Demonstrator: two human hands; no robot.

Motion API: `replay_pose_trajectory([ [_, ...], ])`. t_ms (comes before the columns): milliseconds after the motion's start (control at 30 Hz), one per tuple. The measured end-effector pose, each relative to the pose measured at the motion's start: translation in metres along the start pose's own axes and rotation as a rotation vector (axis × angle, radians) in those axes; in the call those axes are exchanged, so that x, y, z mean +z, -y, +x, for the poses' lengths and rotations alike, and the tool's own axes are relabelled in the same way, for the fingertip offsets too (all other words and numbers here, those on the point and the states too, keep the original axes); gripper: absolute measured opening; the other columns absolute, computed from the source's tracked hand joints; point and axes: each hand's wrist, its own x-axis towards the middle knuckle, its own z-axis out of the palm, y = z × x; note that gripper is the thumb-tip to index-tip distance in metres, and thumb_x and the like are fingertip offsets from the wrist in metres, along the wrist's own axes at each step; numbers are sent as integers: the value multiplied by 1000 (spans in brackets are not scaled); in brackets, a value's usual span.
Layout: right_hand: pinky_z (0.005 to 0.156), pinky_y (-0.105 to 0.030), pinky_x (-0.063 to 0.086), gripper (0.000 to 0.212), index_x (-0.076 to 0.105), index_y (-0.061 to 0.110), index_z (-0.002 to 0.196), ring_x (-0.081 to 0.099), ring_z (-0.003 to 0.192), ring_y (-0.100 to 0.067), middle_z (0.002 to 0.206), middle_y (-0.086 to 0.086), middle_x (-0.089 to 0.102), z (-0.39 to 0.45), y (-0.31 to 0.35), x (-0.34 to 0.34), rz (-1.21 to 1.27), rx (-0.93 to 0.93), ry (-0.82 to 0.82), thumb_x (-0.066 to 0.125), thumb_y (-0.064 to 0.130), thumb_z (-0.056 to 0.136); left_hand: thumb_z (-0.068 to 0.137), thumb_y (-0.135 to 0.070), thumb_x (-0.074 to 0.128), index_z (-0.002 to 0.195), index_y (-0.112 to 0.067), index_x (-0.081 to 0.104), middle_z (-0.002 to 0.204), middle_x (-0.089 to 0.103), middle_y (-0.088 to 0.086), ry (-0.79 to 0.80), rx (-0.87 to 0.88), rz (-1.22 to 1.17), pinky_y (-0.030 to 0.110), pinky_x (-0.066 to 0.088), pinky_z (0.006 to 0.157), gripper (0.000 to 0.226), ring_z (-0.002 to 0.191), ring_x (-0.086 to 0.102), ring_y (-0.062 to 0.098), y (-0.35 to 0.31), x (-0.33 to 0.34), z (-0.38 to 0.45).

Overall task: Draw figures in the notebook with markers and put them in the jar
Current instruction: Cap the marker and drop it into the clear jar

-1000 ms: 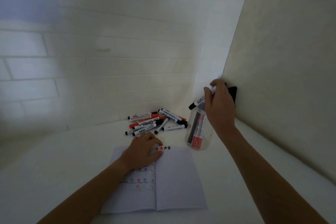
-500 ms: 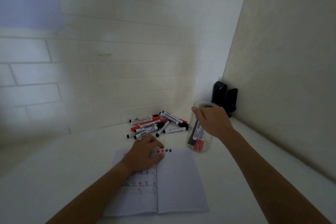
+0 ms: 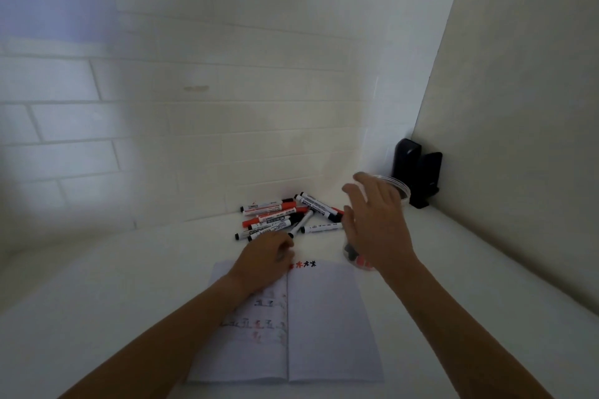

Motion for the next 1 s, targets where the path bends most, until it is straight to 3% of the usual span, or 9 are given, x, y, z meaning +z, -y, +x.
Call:
replay_pose_trajectory([
  [100,101,-42,49,29,63,10,119,56,120,-26,131,-12,59,-11,27,19,160,-59,86,56,19,92,92,-24,63,106,-26,60,89,64,-10,-63,-57,31,29,52,74,15,80,58,7,-6,7,12],
  [200,86,-35,55,21,64,12,110,60,102,-20,114,-6,62,-28,42,50,251,-66,259,55,18,91,92,-19,63,111,-21,61,102,65,-3,-130,-72,104,35,54,76,19,86,61,16,-13,13,20],
  [300,71,-35,51,15,62,14,97,59,89,-22,98,-3,61,-50,45,80,285,8,374,49,19,90,90,-13,65,110,-14,65,106,60,2,-174,-18,154,30,47,66,20,83,60,20,-18,18,30],
  [367,63,-34,46,18,60,15,87,56,79,-22,87,-2,57,-60,45,92,295,53,353,44,21,89,87,-11,68,104,-12,68,100,59,5,-168,33,231,29,41,61,17,79,59,23,-18,23,40],
  [500,62,-33,43,16,56,14,79,48,74,-19,82,-1,54,-63,44,100,357,111,307,43,19,88,81,-15,75,108,-9,74,101,59,12,-145,82,320,35,47,64,28,90,58,30,-11,34,65],
  [633,67,-32,47,20,61,14,88,52,81,-19,90,-1,58,-65,43,99,401,159,332,42,19,87,78,-17,76,93,-9,74,108,59,13,-129,98,342,36,47,73,17,102,56,32,-9,41,78],
  [767,78,-30,52,28,62,14,117,59,96,-16,109,-1,64,-66,43,97,445,214,343,52,14,91,74,-17,72,86,-13,63,100,54,4,-242,125,242,25,34,71,15,89,50,20,-14,30,68],
  [867,82,-28,53,47,51,14,140,61,105,-16,120,-2,63,-64,42,95,465,270,325,60,18,93,79,-25,64,88,-16,59,96,49,-3,-276,167,139,25,36,70,14,82,43,13,-24,9,44],
  [1000,76,-32,54,44,54,20,132,62,98,-17,113,2,63,-62,44,90,483,231,348,66,24,90,85,-29,69,90,-16,58,100,51,-4,-108,358,-3,29,45,75,17,87,49,13,-33,-13,10],
])
